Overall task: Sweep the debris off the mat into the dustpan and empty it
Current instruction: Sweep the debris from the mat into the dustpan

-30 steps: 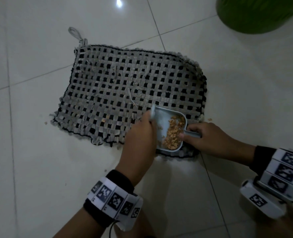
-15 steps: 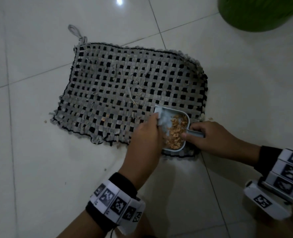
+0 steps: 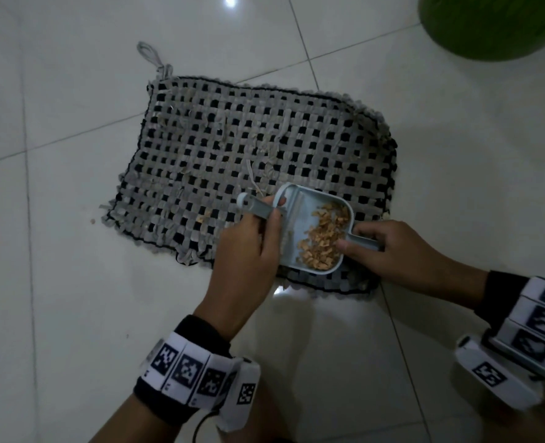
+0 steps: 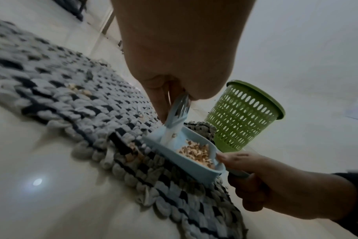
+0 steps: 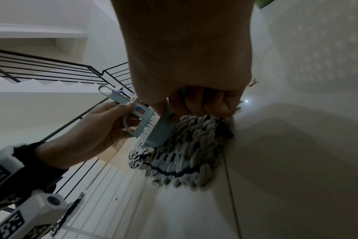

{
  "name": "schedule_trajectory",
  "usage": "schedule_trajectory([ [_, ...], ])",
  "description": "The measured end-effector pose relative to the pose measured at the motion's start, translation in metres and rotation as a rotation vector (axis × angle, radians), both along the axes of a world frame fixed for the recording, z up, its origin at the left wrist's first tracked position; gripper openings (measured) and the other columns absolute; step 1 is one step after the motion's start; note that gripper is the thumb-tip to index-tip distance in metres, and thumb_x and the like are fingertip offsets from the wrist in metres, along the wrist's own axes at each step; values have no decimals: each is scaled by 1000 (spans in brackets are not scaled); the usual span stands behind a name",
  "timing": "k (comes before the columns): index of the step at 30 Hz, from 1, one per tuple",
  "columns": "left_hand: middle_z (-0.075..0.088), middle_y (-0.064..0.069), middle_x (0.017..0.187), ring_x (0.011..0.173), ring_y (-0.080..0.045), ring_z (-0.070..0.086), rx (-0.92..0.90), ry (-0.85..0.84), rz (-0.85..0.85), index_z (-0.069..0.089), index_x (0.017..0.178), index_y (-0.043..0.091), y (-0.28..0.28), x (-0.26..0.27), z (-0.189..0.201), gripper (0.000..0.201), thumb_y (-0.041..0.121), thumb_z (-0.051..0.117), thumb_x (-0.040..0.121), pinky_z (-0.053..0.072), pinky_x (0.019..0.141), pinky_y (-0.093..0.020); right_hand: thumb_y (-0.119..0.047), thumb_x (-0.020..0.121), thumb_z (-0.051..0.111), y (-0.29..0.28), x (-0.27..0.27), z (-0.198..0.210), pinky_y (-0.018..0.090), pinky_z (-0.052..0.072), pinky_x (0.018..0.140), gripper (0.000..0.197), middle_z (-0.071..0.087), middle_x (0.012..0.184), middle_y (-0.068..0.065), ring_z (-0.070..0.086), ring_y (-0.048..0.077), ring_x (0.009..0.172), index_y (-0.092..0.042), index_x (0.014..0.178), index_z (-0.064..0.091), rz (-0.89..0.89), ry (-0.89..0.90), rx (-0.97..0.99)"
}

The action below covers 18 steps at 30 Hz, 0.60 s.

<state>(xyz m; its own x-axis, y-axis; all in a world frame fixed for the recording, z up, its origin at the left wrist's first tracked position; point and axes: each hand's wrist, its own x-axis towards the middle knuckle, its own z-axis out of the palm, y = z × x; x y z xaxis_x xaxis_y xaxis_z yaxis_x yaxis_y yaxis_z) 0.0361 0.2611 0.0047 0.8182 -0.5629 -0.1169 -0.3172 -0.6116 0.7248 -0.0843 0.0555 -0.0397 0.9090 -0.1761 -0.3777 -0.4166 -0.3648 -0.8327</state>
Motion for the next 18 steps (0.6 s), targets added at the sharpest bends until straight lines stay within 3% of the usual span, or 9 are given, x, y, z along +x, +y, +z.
schedule_trajectory([
  [2,67,2,73,60,-12,63,23,-48,-46,64,111,14,-1,1,4,33,35,38,108,49,50,-35,-66,81,57,3,4,2,51,57,60,50,75,82,5,71,27,69,-19,87,75,-10,-6,-6],
  [5,68,4,78,62,-8,64,31,-93,-88,61,125,20,-4,0,11,31,32,38,109,50,51,-29,-59,84,59,8,8,6,36,51,51,36,73,74,1,67,23,60,-26,83,74,-19,1,-14],
  [8,69,5,84,67,-6,66,18,-95,-111,59,130,21,-2,1,13,31,31,37,110,53,51,-27,-47,90,65,13,11,7,23,39,44,21,67,61,-7,57,12,46,-34,74,69,-28,11,-5],
  [11,70,7,89,72,-3,67,14,-81,-119,58,129,21,2,-1,14,31,31,37,109,54,53,-23,-41,92,66,17,16,8,15,34,43,21,62,54,-14,49,2,40,-28,77,71,-41,16,17],
  [15,69,10,91,74,1,67,-3,-64,-130,56,130,23,7,-2,12,29,30,38,109,54,55,-19,-42,93,65,21,21,10,14,33,42,27,60,51,-13,48,1,39,-20,80,73,-34,17,10],
  [18,70,7,95,78,-1,68,21,-57,-133,56,130,21,10,0,10,31,32,36,110,57,57,-24,-45,92,64,24,23,9,20,37,44,30,64,57,-5,51,3,42,-19,81,73,-25,10,-15],
])
